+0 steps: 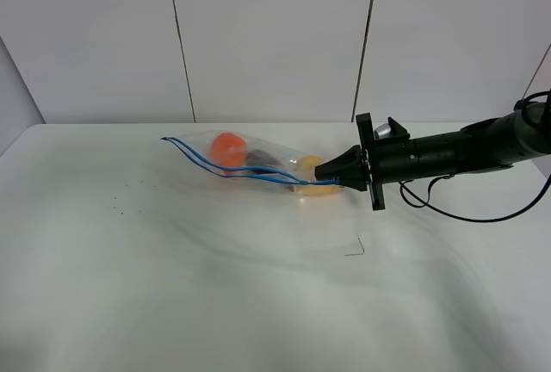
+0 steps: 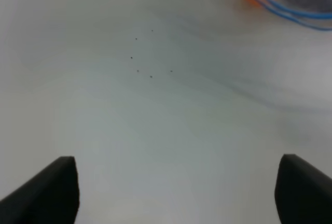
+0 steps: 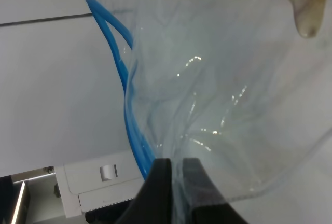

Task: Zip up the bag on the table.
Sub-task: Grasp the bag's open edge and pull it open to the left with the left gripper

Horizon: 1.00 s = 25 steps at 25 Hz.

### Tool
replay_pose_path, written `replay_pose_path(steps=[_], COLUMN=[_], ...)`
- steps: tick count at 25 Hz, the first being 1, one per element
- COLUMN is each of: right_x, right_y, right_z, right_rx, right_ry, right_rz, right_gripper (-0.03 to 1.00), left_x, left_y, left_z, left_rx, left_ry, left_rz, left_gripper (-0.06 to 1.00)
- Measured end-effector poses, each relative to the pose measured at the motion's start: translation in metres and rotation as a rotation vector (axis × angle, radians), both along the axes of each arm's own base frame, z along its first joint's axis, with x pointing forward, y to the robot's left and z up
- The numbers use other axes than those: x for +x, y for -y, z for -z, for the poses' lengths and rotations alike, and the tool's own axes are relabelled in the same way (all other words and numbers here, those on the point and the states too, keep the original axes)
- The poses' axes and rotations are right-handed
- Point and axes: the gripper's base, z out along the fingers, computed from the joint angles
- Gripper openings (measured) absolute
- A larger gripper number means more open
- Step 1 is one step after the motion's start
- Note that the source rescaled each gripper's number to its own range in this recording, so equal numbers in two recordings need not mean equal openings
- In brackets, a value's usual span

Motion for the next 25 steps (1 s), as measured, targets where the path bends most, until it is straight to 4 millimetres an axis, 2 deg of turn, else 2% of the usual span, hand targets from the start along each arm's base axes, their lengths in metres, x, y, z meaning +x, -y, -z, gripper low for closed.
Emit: replay_pose_path(steps=[3, 7, 10, 17, 22, 25], right_x=[0.000, 0.000, 0.000, 0.000, 0.000, 0.000], right_y=[0.000, 0.000, 0.000, 0.000, 0.000, 0.000], right_z=[0.000, 0.000, 0.000, 0.000, 0.000, 0.000], right_rx=[0.000, 0.000, 0.000, 0.000, 0.000, 0.000], right_ry=[0.000, 0.000, 0.000, 0.000, 0.000, 0.000], right_rz=[0.000, 0.000, 0.000, 0.000, 0.000, 0.000], right_gripper=[0.00, 0.00, 0.00, 0.00, 0.00, 0.00], left_x=[0.036, 0.066, 0.084, 0.112, 0.129, 0.140], left_y=[0.000, 0.000, 0.001, 0.023, 0.062, 0.094], left_z=[0.006, 0.021, 0.034, 0.049, 0.059, 0.069], left_rx=[0.145, 0.460, 0.634, 0.530, 0.490, 0.439], left_ry=[-0.036, -0.090, -0.121, -0.064, 0.007, 0.056], left_rz=[0.110, 0.380, 0.568, 0.687, 0.759, 0.784], left_gripper=[1.00, 1.00, 1.00, 1.00, 1.00, 1.00])
